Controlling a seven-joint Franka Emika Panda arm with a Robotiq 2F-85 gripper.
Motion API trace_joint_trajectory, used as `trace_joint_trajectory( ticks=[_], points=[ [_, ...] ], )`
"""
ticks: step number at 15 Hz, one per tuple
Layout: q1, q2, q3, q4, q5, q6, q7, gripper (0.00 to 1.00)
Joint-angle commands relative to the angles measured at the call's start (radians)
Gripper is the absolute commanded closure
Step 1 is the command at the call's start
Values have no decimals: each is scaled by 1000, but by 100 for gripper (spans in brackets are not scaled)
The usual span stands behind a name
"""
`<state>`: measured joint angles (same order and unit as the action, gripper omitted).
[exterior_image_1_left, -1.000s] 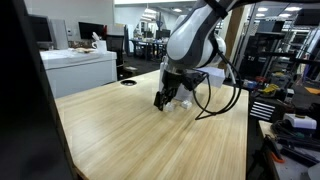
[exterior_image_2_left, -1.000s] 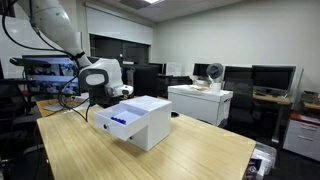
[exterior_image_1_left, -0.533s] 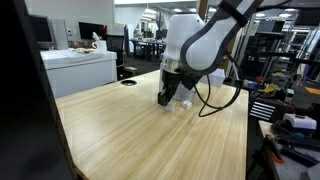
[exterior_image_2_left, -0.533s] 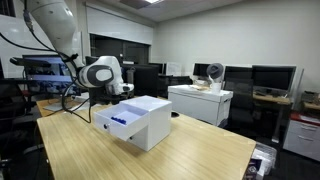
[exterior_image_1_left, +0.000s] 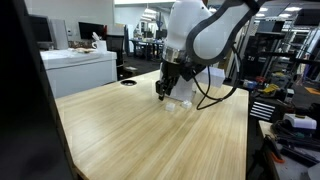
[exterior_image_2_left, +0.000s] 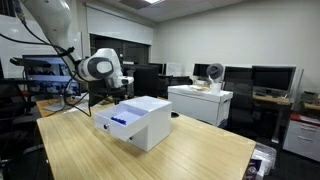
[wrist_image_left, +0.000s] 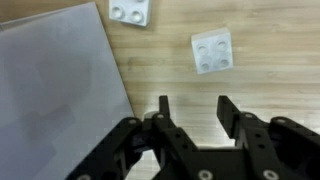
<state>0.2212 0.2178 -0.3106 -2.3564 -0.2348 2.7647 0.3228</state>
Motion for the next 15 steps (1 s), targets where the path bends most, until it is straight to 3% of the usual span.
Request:
trace_joint_trajectory(
  ticks=[1, 4, 15],
  points=[
    [-92, -97, 105, -77, 60, -57, -54, 16],
    [-162, -112, 192, -126, 196, -73, -180, 0],
    [-275, -58, 319, -142, 372, 42, -516, 0]
  ],
)
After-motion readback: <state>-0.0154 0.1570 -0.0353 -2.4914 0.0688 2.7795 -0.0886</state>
